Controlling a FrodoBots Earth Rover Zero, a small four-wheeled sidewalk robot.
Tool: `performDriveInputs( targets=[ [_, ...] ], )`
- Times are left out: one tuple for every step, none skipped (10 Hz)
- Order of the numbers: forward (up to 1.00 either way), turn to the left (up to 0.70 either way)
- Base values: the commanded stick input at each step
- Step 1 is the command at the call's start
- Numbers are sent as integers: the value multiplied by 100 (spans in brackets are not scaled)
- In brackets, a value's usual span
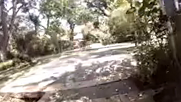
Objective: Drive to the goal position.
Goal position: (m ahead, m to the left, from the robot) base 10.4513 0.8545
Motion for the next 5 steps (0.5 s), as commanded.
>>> performDriveInputs(
  targets=[
    [50,0],
    [50,0],
    [50,0],
    [50,0],
    [50,0]
  ],
)
